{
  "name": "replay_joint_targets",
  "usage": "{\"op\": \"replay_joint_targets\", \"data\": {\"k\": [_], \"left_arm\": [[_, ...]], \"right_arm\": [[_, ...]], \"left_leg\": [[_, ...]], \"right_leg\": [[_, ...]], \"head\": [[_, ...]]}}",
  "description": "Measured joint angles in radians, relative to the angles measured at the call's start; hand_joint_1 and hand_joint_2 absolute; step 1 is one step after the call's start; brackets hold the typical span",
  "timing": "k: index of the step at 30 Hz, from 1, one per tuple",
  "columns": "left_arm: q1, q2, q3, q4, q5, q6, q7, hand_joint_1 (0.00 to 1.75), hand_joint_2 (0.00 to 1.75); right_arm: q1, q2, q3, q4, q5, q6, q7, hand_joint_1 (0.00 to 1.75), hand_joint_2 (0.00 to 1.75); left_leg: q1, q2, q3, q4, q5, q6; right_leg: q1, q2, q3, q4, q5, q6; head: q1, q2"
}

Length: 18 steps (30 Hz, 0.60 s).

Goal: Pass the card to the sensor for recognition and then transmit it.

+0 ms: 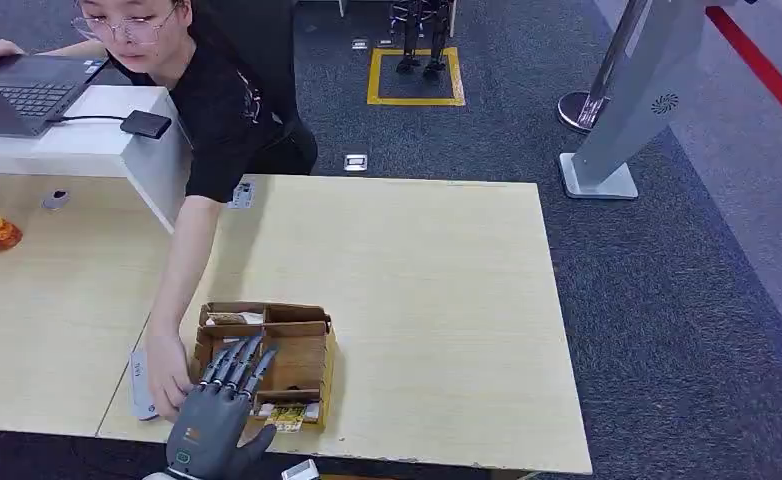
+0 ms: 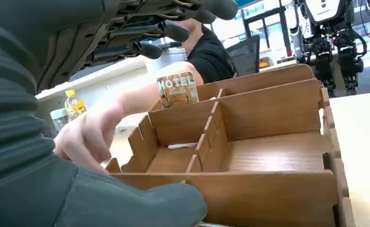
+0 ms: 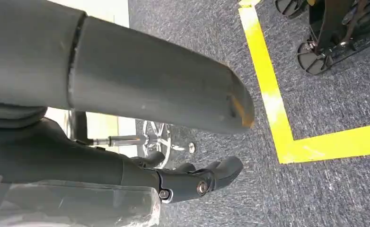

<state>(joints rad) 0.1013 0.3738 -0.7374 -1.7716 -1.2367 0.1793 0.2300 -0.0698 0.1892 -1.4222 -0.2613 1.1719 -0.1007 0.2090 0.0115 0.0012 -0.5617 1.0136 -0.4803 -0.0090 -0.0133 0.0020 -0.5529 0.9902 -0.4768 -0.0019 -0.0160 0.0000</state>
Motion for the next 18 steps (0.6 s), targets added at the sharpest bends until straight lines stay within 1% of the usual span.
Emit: {"op": "replay_joint_targets", "data": {"k": [8,10,15,18], "left_arm": [[-0.003,0.000,0.000,0.000,0.002,0.003,-0.003,0.07,1.75],[-0.003,0.001,0.000,0.000,-0.013,0.012,-0.003,0.05,1.75],[-0.002,0.000,0.000,0.000,-0.096,0.061,0.024,0.07,1.75],[-0.002,-0.002,0.000,0.000,-0.129,0.096,0.031,0.05,1.75]], "right_arm": [[0.000,-0.005,0.001,0.000,0.002,0.002,0.000,0.00,0.00],[0.000,-0.005,0.002,0.000,0.002,0.002,0.000,0.00,0.00],[0.000,-0.005,0.004,0.000,0.000,-0.003,0.000,0.00,0.00],[0.000,-0.006,0.004,0.000,-0.002,-0.004,0.000,0.00,0.00]], "left_leg": [[0.000,0.000,0.000,0.000,0.000,0.000],[0.000,0.000,0.000,0.000,0.000,0.000],[0.000,0.000,0.000,0.000,0.000,0.000],[0.000,0.000,0.000,0.000,0.000,0.000]], "right_leg": [[0.000,0.000,0.000,0.000,0.000,0.000],[0.000,0.000,0.000,0.000,0.000,0.000],[0.000,0.000,0.000,0.000,0.000,0.000],[0.000,0.000,0.000,0.000,0.000,0.000]], "head": [[0.000,0.000],[0.000,0.000],[0.000,0.000],[0.000,0.000]]}}
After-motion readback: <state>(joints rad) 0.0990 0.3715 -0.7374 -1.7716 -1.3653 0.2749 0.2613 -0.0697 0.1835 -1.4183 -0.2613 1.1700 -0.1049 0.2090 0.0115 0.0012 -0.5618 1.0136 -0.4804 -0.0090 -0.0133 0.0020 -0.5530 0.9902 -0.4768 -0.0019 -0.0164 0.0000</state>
